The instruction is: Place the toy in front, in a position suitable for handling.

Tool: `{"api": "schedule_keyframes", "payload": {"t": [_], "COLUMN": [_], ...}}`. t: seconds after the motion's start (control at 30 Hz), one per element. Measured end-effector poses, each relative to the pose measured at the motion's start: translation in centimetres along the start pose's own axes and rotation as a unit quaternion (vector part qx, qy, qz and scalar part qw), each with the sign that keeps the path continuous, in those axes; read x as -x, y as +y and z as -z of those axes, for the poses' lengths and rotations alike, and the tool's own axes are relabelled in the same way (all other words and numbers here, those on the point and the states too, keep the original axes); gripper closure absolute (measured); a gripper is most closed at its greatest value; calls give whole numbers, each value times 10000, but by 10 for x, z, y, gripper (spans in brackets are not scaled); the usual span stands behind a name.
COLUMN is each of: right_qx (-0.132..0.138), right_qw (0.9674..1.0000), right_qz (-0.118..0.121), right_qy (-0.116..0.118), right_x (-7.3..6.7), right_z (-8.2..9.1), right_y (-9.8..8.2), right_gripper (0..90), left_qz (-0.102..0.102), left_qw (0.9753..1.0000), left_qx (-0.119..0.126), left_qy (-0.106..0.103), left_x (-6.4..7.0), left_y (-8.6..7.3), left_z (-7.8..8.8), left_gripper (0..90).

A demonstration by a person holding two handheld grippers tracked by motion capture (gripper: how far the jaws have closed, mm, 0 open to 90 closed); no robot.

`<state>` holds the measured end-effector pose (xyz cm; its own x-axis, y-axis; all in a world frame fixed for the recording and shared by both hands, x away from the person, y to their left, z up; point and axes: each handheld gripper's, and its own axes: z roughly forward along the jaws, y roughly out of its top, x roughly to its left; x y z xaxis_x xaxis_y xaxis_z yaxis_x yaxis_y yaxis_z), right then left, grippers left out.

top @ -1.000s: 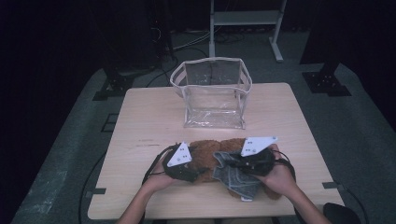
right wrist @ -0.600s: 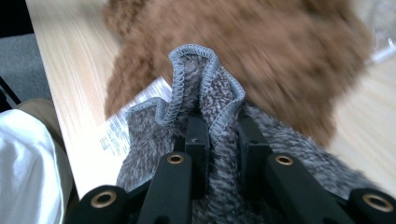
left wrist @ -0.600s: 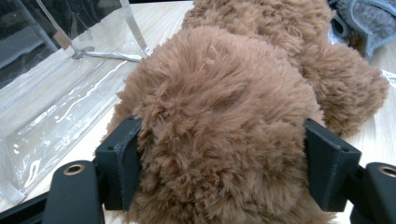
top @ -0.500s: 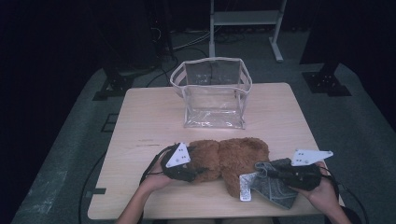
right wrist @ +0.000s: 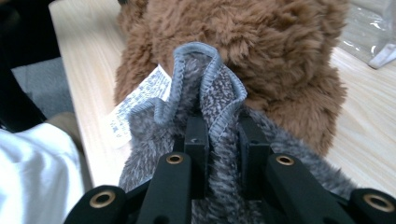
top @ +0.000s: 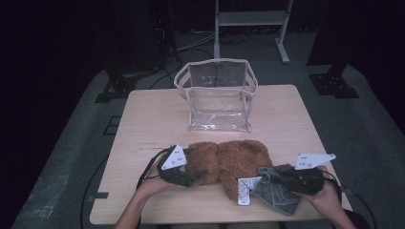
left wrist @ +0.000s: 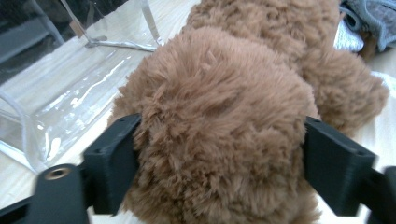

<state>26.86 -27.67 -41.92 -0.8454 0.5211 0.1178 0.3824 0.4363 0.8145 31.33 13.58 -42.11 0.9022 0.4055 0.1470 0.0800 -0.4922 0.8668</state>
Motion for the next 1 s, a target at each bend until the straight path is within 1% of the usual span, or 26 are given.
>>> {"api": "schedule_keyframes", "payload": {"t": [0.07,0.13,0.17,0.2,0.23,0.27,0.3,0.33,0.4,0.47,0.5,0.53,0.57,0.6,0.63,0.67,0.7,0.73,0.77,0.8,0.83,0.87,0.9,0.93,0.97,1.0], "right_qx": [150,309,435,519,663,739,818,862,930,918,836,745,572,471,292,174,47,6,-42,-51,-46,-33,-20,-31,0,48], "right_qw": [9998,9994,9989,9985,9977,9972,9966,9962,9953,9950,9957,9962,9973,9978,9983,9985,9983,9982,9979,9978,9977,9973,9970,9968,9974,9977], "right_qz": [-86,-108,-106,-79,-48,-31,42,104,250,335,316,323,359,331,276,298,321,326,369,388,347,317,275,263,267,259], "right_qy": [89,136,155,148,140,135,95,96,131,212,258,312,289,320,411,417,477,504,523,530,579,655,730,754,673,631], "right_x": [0,-1,-1,-1,0,0,1,1,4,9,12,14,16,18,20,19,17,15,12,10,8,8,7,7,7,7], "right_z": [11,18,22,24,26,27,26,25,19,9,3,-3,-13,-19,-30,-37,-43,-46,-48,-49,-48,-47,-45,-44,-40,-38], "right_y": [0,4,10,14,24,30,42,50,75,96,105,110,117,119,120,118,113,109,104,98,91,85,77,72,66,63], "right_gripper": [768,767,767,766,766,765,764,763,762,762,762,762,761,760,760,761,761,762,762,762,763,763,763,763,764,764], "left_qz": [350,445,430,308,243,205,151,41,-137,-264,-300,-382,-421,-477,-516,-488,-469,-416,-291,-110,29,147,196,167,119,-12], "left_qw": [9992,9988,9989,9994,9996,9997,9998,9999,9998,9996,9994,9991,9989,9987,9985,9986,9986,9989,9993,9996,9996,9993,9991,9990,9991,9993], "left_qx": [106,77,38,-42,-71,-60,-65,-83,-81,-58,-59,-61,-62,-66,-75,-55,-55,-48,-29,-13,-27,-26,-45,-59,-47,-73], "left_qy": [-174,-177,-168,-116,-89,-85,-85,-85,-104,-129,-143,-170,-179,-193,-193,-207,-225,-222,-226,-247,-282,-337,-369,-405,-411,-363], "left_x": [-4,-7,-7,-5,-4,-3,-2,1,4,8,9,11,12,14,15,16,16,15,15,13,11,10,10,11,13,16], "left_y": [4,8,9,9,9,8,8,8,7,5,5,5,5,4,4,4,4,4,4,5,5,5,5,5,5,6], "left_z": [-2,-5,-7,-8,-9,-10,-10,-9,-9,-8,-8,-7,-7,-6,-5,-3,-2,-1,-1,-2,-3,-5,-6,-9,-10,-12], "left_gripper": [127,126,153,189,231,248,270,281,303,315,321,324,326,326,324,316,283,252,200,144,96,74,55,52,80,134]}}
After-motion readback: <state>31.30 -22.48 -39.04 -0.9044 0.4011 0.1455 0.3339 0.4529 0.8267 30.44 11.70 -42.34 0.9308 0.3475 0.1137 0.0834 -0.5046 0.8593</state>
